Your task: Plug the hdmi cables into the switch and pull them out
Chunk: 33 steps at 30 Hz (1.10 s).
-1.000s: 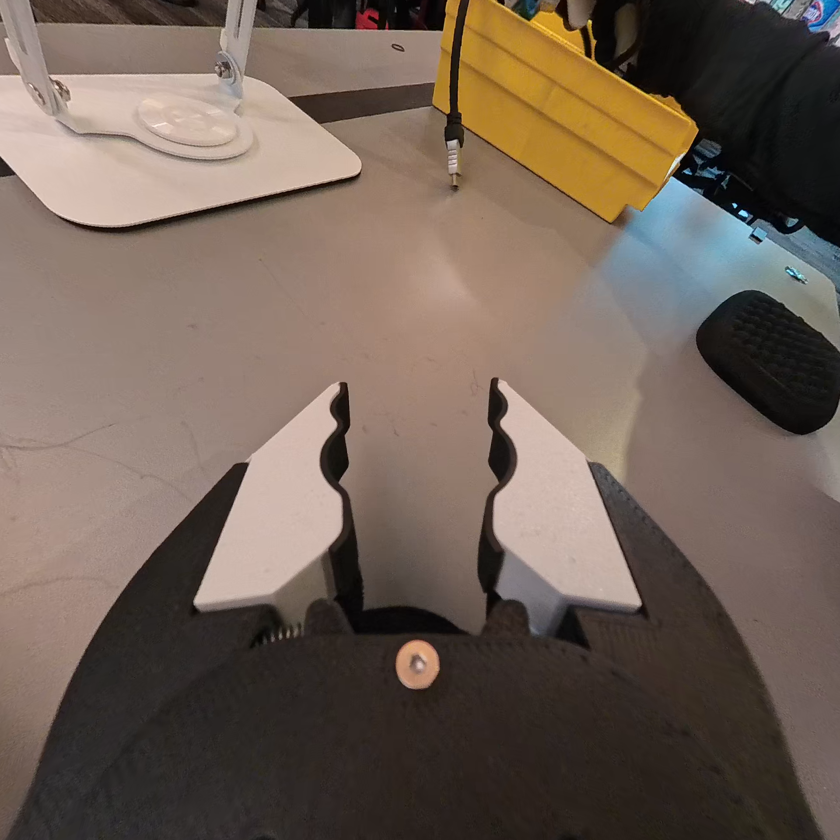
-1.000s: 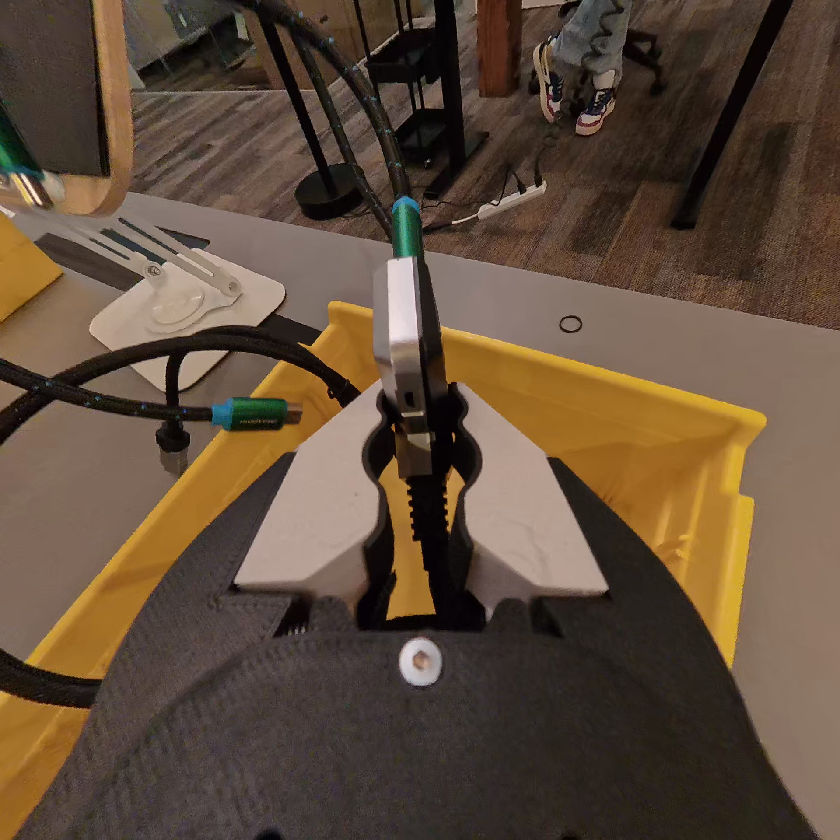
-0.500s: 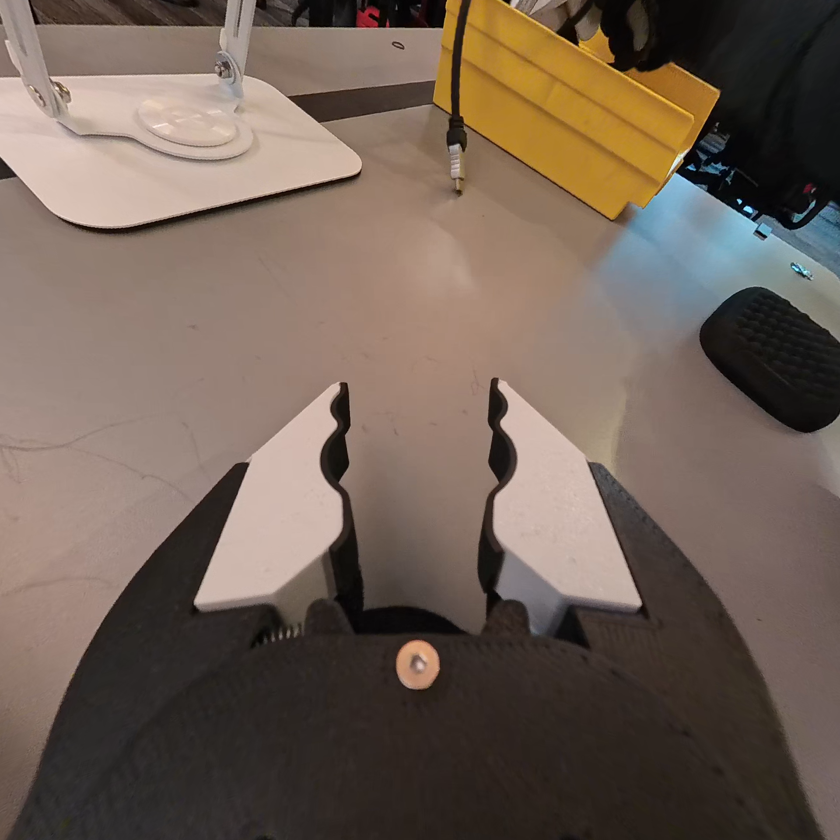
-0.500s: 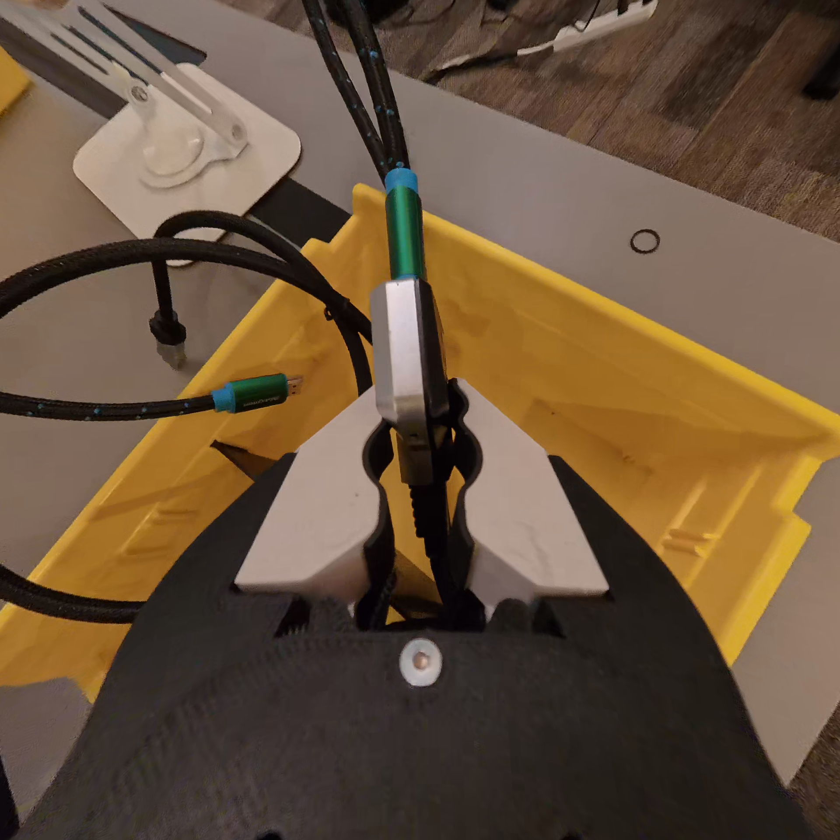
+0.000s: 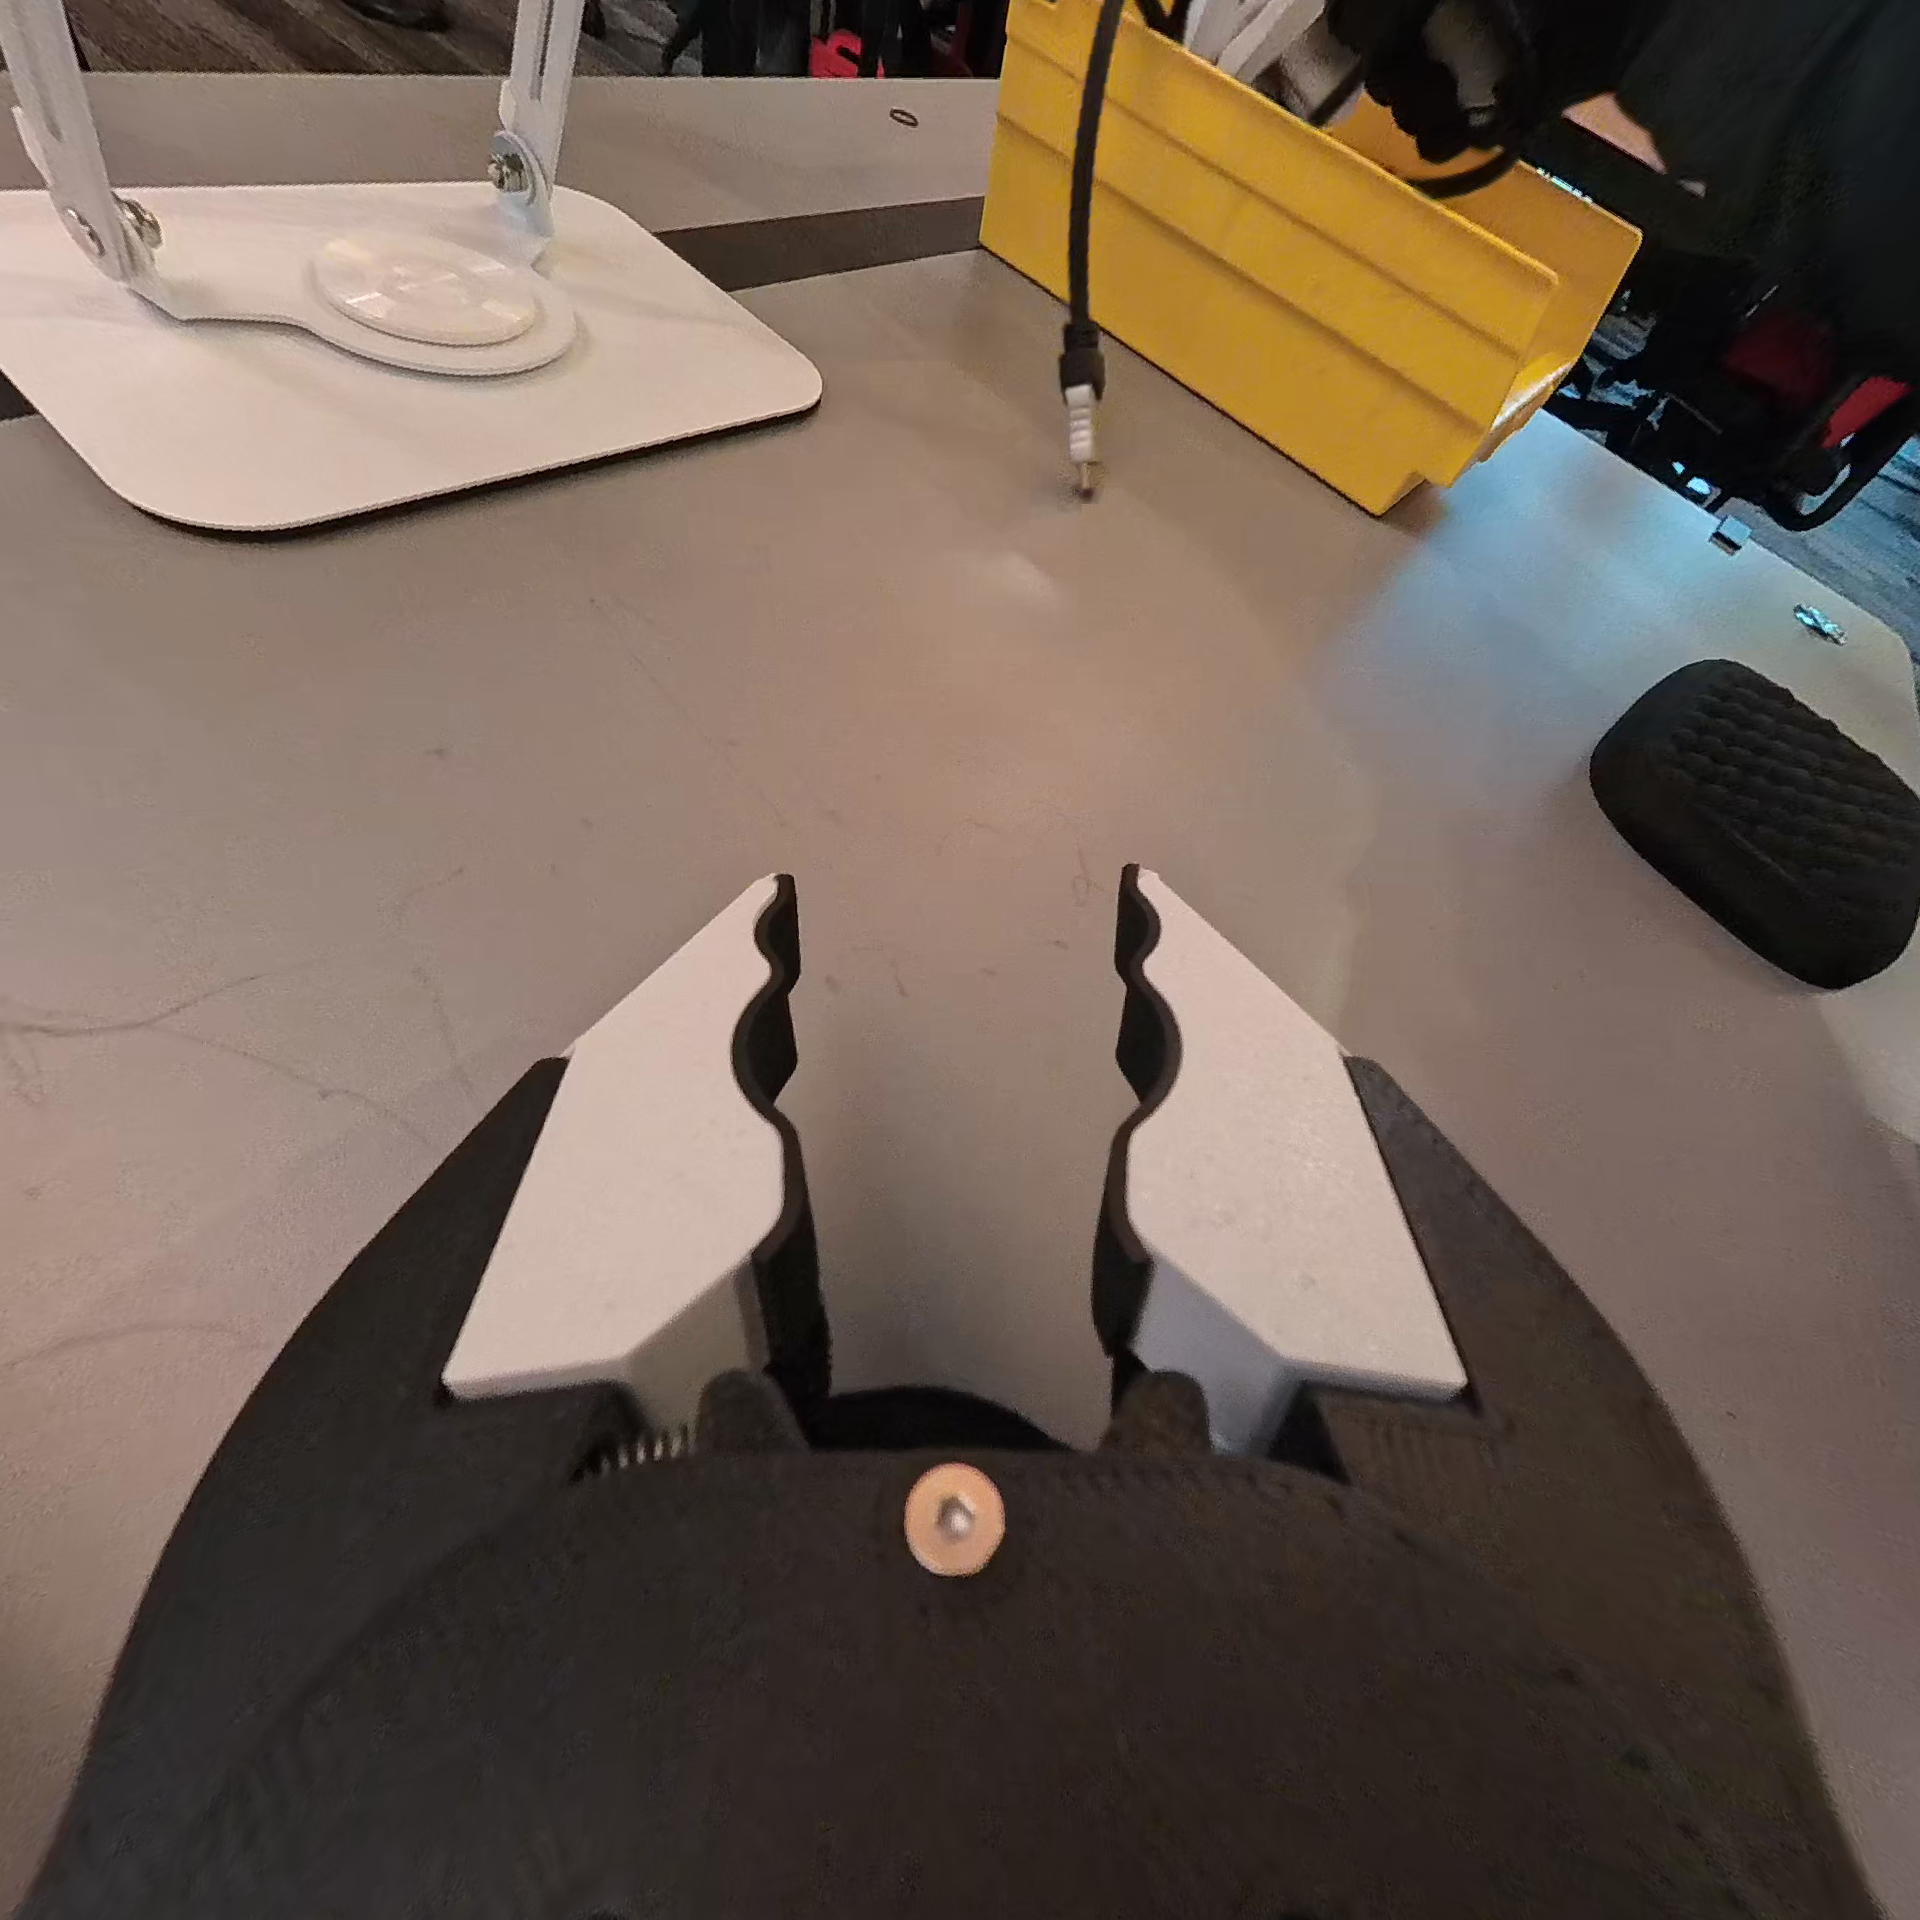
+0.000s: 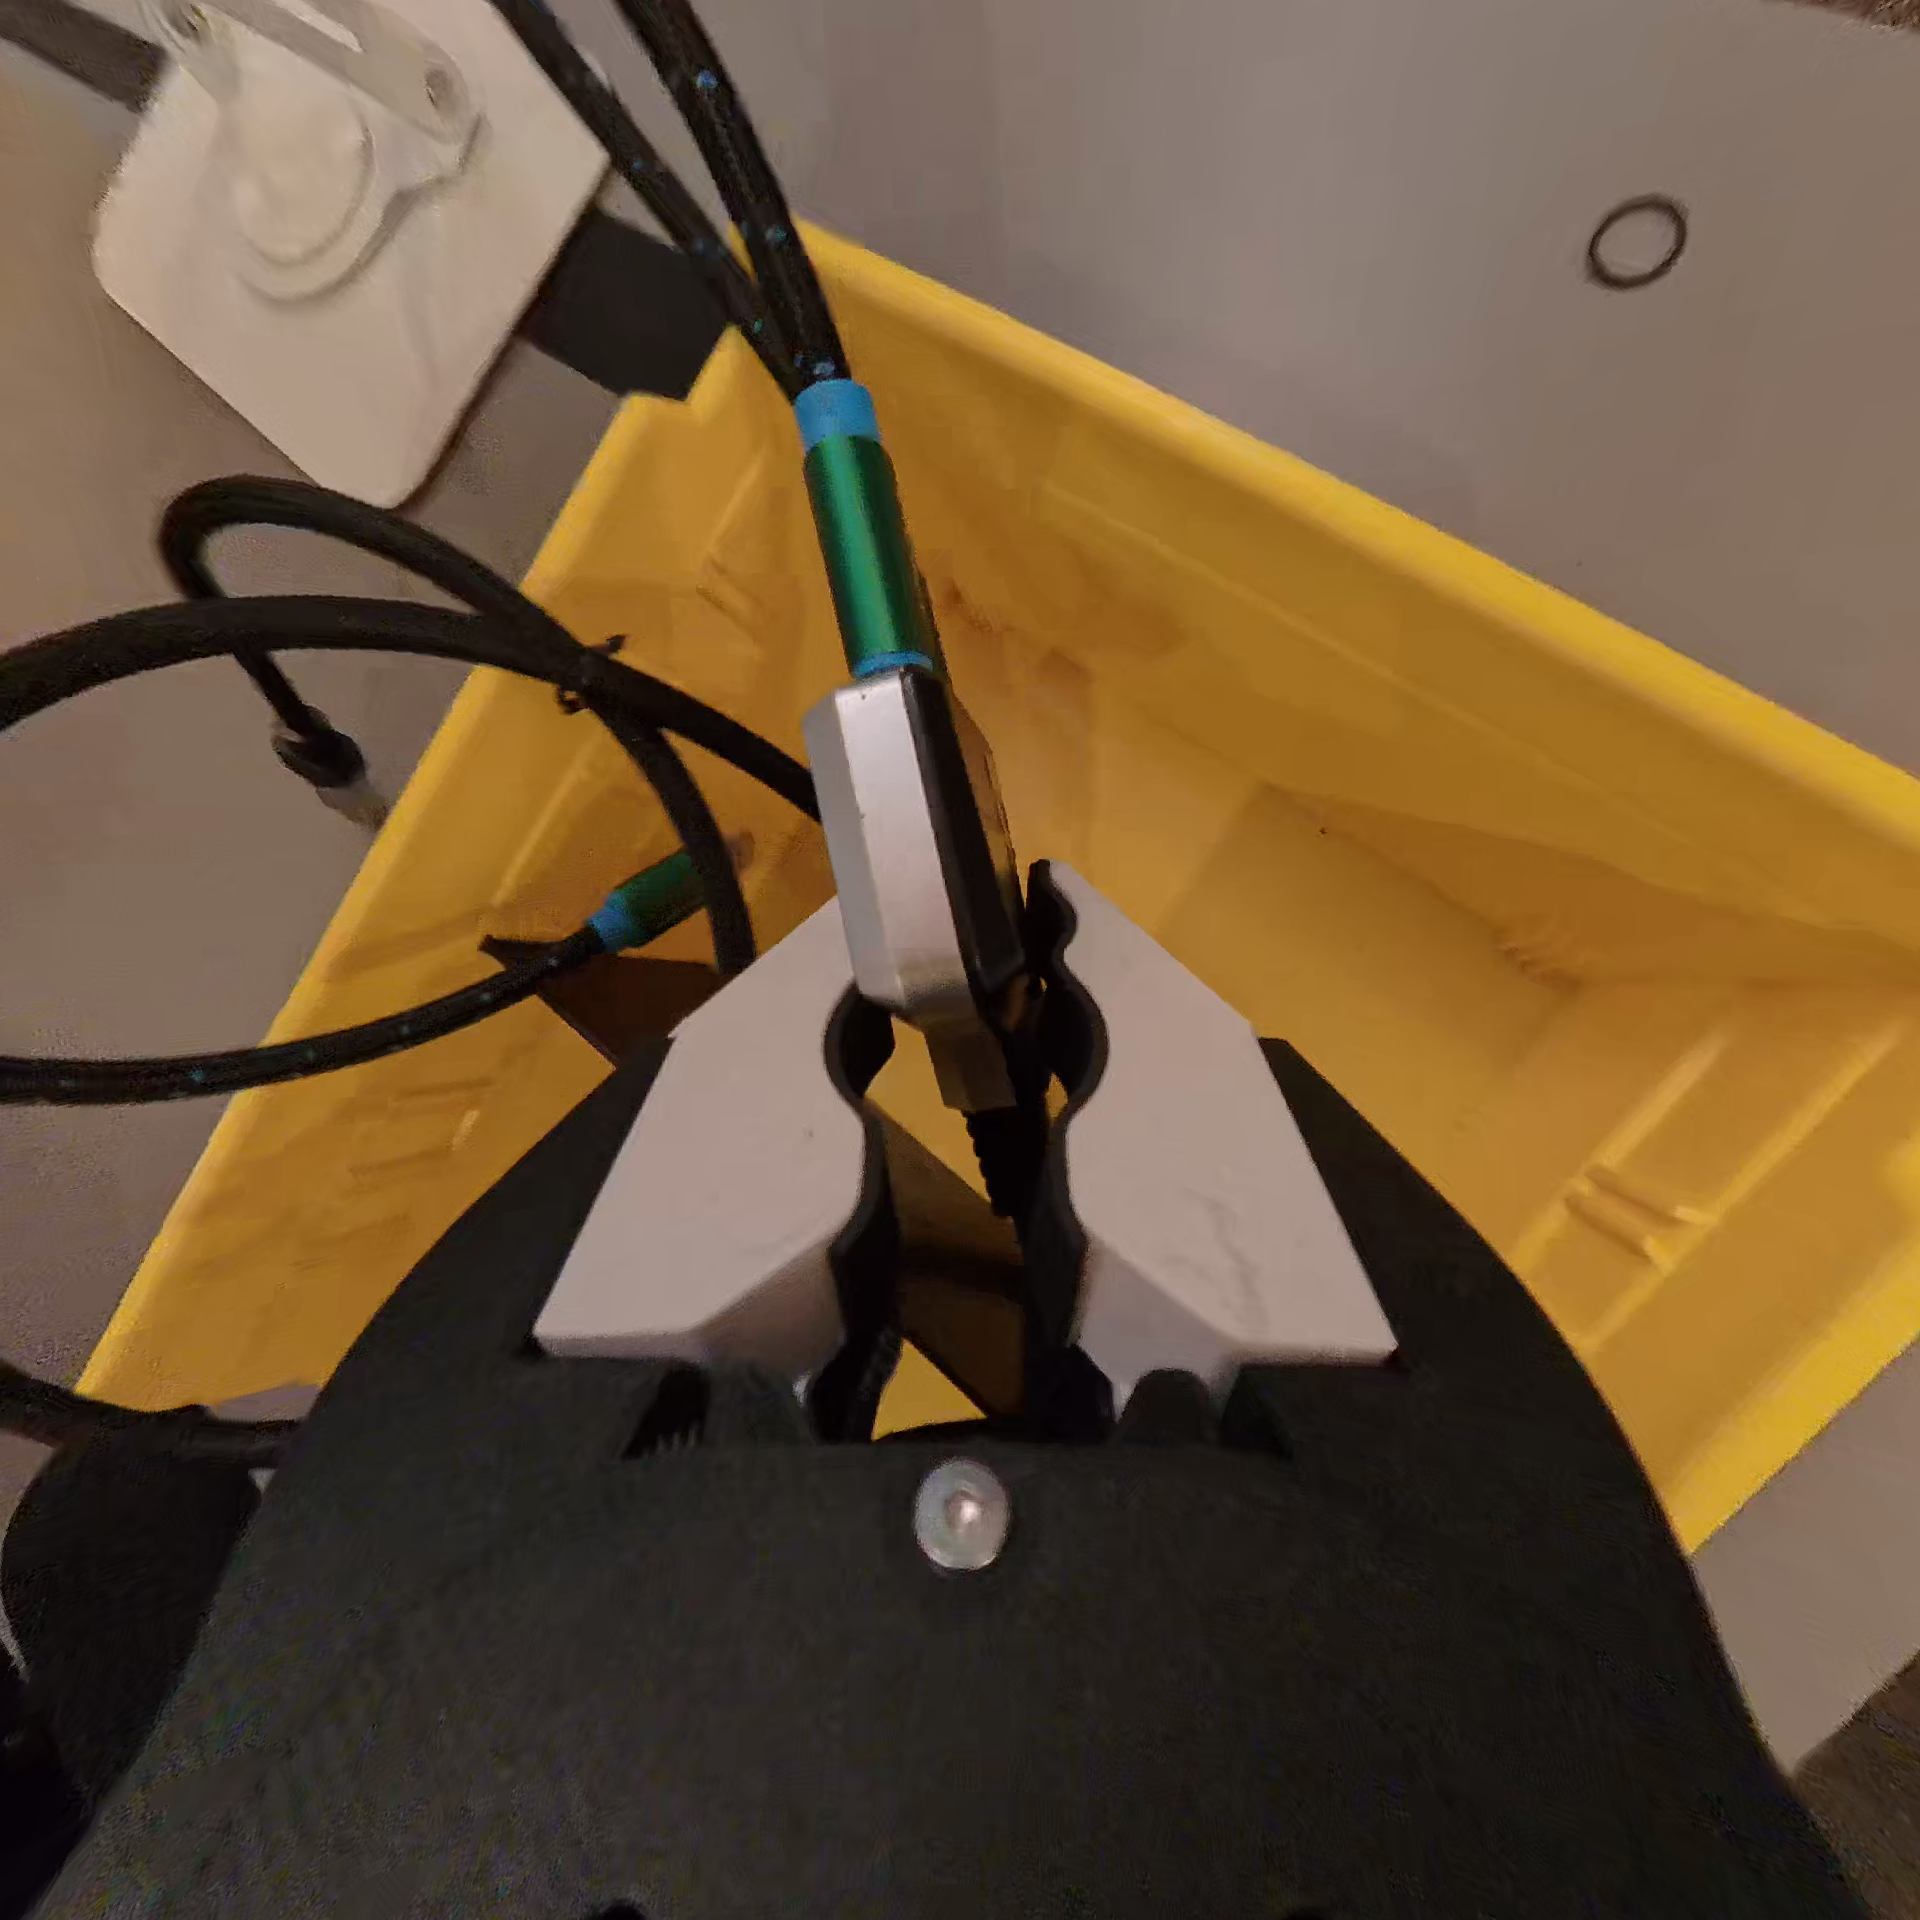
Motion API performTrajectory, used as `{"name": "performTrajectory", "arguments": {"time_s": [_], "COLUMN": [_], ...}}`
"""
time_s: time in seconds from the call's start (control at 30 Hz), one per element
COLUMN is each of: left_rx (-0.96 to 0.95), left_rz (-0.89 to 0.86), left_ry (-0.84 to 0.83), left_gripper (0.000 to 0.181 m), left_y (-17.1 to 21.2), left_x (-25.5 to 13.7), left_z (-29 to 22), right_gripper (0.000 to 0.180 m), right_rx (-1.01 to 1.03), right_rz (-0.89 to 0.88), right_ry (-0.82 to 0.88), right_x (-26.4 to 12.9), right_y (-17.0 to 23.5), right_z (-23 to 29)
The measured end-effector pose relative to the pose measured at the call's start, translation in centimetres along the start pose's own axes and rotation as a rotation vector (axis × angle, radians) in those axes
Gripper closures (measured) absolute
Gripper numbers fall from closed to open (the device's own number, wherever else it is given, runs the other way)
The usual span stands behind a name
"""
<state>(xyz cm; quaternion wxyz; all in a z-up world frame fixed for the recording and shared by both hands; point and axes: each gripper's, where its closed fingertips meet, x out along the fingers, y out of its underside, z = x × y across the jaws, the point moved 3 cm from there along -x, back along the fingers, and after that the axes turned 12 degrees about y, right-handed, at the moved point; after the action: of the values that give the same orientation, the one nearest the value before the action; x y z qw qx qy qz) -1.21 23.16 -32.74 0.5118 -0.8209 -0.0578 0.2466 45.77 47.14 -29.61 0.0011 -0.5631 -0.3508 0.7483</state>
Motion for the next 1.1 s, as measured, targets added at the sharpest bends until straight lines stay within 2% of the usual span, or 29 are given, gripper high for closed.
{"name": "performTrajectory", "arguments": {"time_s": [0.13, 0.37, 0.63, 0.7, 0.8, 1.1], "left_rx": [-0.001, 0.010, 0.004, 0.007, 0.003, -0.001], "left_rz": [0.000, 0.003, 0.007, 0.006, 0.006, 0.008], "left_ry": [0.004, 0.001, 0.001, -0.001, 0.002, 0.008], "left_gripper": [0.121, 0.121, 0.121, 0.121, 0.121, 0.121], "left_y": [0.0, 0.0, 0.1, 0.0, 0.0, 0.1], "left_x": [0.0, 0.0, 0.1, 0.1, 0.1, 0.1], "left_z": [0.0, -0.1, -0.1, -0.1, -0.1, 0.0], "right_gripper": [0.157, 0.157, 0.156, 0.150, 0.136, 0.126], "right_rx": [-0.095, -0.136, -0.193, -0.205, -0.232, -0.326], "right_rz": [0.127, 0.366, 0.464, 0.471, 0.428, 0.403], "right_ry": [0.075, 0.153, 0.160, 0.168, 0.184, 0.289], "right_x": [0.3, 2.2, 2.6, 2.5, 1.5, -4.7], "right_y": [0.4, 2.5, 2.8, 2.7, 2.0, 1.9], "right_z": [0.3, -1.0, -1.2, -1.3, -0.9, -0.7]}}
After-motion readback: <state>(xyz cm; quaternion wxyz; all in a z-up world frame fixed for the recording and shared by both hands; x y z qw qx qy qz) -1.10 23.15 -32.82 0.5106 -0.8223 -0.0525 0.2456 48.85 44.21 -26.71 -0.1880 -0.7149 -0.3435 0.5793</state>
